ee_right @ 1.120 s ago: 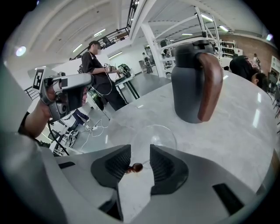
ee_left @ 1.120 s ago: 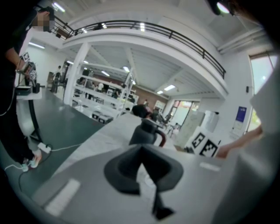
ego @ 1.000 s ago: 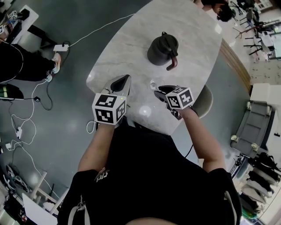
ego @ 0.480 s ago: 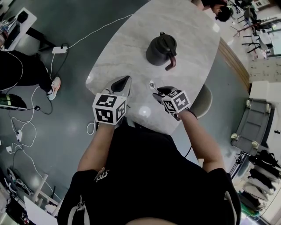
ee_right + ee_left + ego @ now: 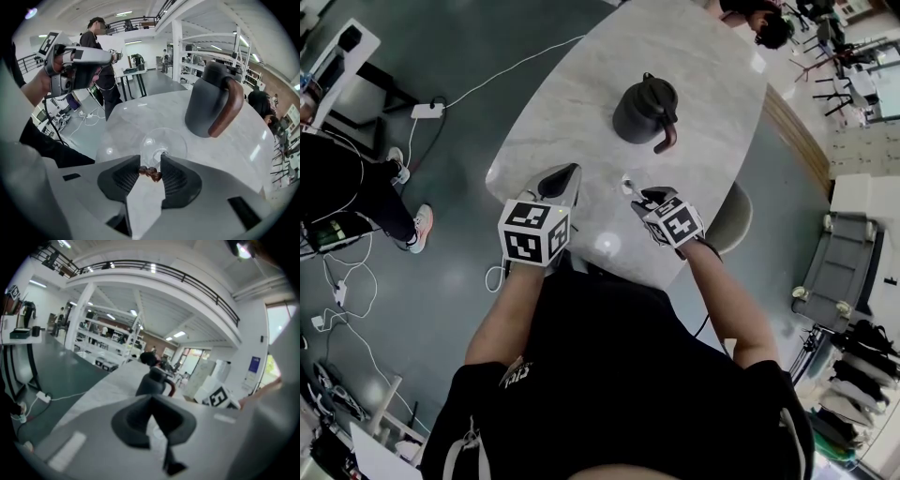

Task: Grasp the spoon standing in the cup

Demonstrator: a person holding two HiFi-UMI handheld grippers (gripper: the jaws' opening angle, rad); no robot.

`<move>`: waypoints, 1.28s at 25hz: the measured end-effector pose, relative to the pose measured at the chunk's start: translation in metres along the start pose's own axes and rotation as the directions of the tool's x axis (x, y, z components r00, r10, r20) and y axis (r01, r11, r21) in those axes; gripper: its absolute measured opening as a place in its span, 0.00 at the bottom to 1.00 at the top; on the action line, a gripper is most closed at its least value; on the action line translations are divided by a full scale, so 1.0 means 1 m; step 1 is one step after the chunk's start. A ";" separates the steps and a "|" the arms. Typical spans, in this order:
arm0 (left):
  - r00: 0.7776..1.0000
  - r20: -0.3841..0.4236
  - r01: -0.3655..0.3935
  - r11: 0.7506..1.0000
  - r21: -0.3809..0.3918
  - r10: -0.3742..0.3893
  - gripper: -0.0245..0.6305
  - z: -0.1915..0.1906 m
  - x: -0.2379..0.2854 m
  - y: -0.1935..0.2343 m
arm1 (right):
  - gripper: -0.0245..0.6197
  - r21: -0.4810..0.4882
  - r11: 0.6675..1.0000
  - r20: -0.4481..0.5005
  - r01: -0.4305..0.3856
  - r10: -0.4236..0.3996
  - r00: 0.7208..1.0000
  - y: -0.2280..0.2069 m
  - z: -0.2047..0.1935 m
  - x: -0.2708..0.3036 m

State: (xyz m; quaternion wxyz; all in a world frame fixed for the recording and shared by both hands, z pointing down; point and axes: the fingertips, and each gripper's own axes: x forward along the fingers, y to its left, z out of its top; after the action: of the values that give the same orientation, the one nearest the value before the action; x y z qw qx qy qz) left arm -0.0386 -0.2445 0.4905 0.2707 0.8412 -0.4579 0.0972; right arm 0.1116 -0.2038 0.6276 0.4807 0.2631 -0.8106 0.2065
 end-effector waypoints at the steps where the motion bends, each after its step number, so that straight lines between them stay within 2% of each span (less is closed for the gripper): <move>1: 1.000 0.000 0.000 1.000 -0.001 0.000 0.05 0.000 -0.001 0.001 | 0.23 -0.017 1.000 -0.004 0.008 -0.008 1.000 0.001 -0.001 0.000; 4: 1.000 0.000 0.003 1.000 -0.005 -0.003 0.05 -0.002 -0.005 0.002 | 0.23 -0.032 0.999 0.005 0.014 -0.014 1.000 0.004 0.001 -0.001; 10: 1.000 -0.004 0.016 1.000 -0.008 -0.016 0.05 -0.009 -0.012 0.001 | 0.23 0.027 0.999 0.055 0.028 -0.030 0.998 0.006 0.004 -0.006; 17: 1.000 0.001 0.017 1.000 -0.016 -0.017 0.05 -0.011 -0.016 0.000 | 0.23 0.040 0.998 0.105 0.052 -0.056 0.993 0.006 0.010 -0.020; 32: 0.997 -0.044 0.065 0.998 0.025 -0.063 0.05 -0.025 -0.030 -0.017 | 0.23 0.146 0.984 0.216 0.099 -0.129 0.968 -0.005 0.018 -0.053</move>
State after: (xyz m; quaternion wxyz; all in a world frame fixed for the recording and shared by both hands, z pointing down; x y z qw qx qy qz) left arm -0.0396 -0.2017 0.4931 0.2725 0.8566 -0.4235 0.1126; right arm 0.1235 -0.2062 0.5729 0.3783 0.3628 -0.8275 0.2015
